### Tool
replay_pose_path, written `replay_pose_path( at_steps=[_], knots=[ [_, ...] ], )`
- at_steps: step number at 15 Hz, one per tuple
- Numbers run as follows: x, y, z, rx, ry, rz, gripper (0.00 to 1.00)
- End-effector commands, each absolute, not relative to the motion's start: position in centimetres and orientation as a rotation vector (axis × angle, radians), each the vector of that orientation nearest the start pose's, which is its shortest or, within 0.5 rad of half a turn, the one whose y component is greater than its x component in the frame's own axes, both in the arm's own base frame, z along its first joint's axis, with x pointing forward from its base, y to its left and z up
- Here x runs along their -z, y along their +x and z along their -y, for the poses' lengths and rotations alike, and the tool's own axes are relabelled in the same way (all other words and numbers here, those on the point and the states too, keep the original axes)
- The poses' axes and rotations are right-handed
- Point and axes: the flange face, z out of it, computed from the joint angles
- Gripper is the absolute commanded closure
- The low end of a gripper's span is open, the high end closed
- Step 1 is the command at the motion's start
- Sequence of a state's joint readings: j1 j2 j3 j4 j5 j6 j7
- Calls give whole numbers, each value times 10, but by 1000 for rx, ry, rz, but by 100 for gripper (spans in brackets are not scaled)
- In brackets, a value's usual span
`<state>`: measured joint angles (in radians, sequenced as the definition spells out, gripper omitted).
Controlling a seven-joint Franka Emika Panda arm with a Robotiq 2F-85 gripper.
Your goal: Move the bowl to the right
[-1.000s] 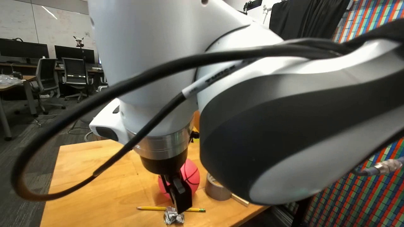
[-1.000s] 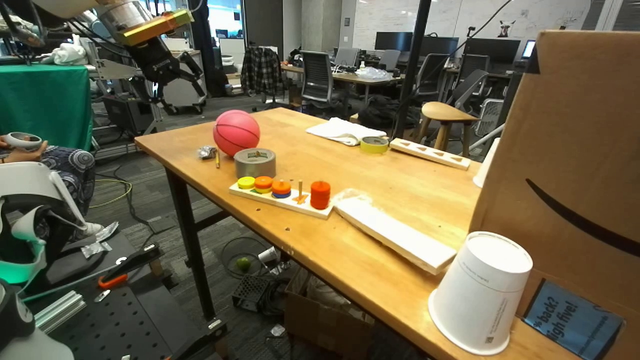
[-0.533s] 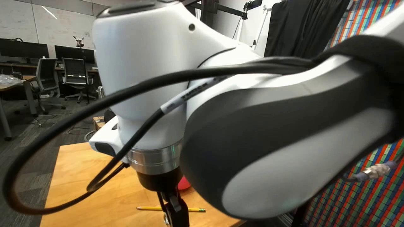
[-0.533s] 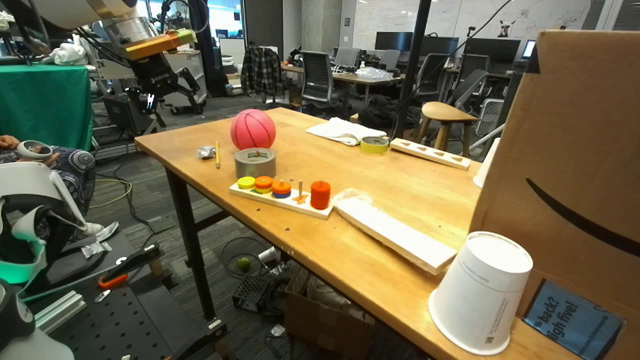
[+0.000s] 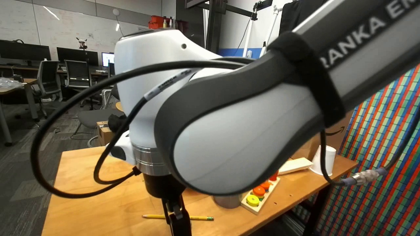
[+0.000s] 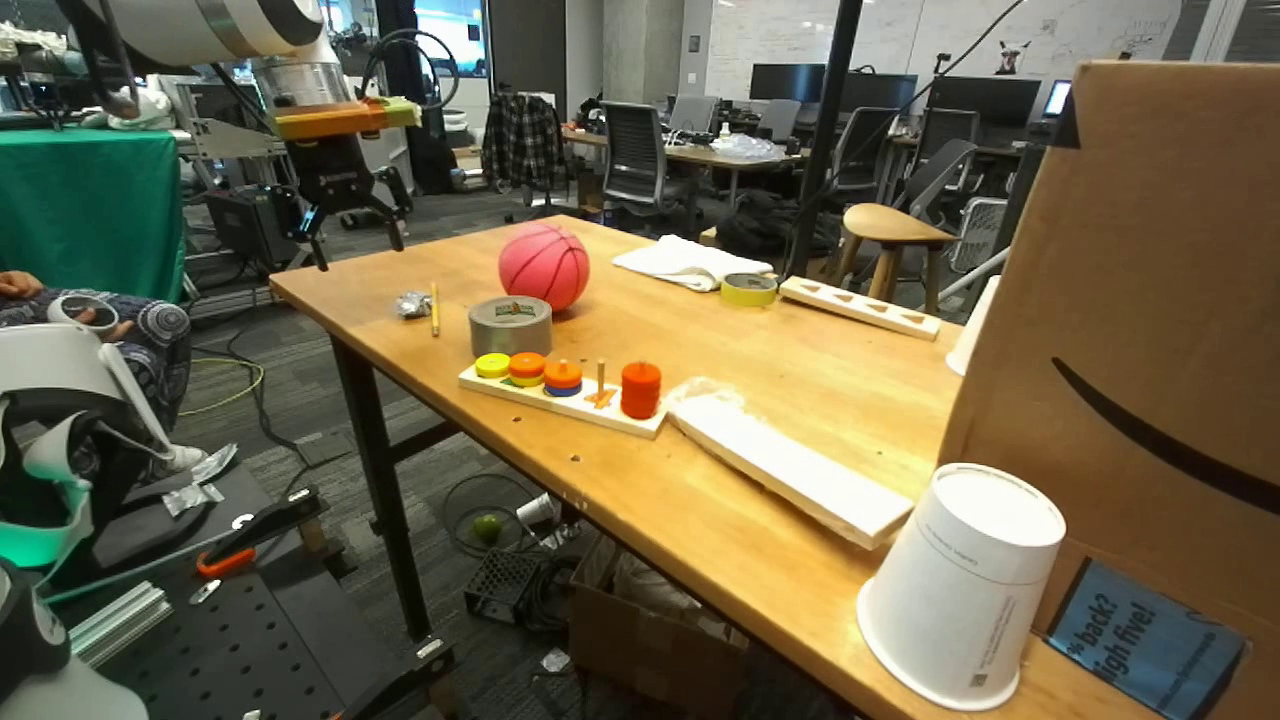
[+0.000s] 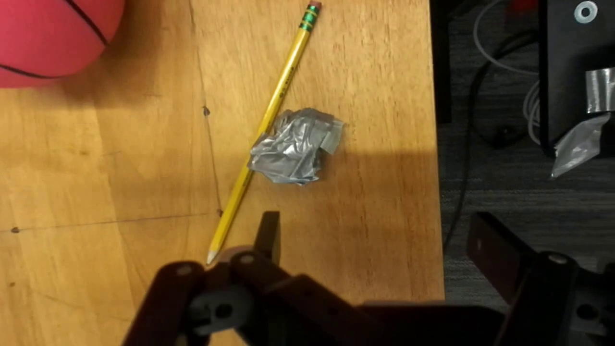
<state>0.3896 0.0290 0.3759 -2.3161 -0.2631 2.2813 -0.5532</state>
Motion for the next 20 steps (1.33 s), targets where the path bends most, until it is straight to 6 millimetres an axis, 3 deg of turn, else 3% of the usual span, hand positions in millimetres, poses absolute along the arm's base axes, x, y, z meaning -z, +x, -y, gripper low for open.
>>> replay_pose_path(
  at_steps=[1,8,12,20],
  knots=[
    [-330,392,-339,-131,-2417,2188,0],
    [-328,436,-284,-172,-2480,1960,0],
    [-322,452,-253,-160,-2490,1829,0],
    [-312,456,-246,-134,-2432,1688,0]
  ],
)
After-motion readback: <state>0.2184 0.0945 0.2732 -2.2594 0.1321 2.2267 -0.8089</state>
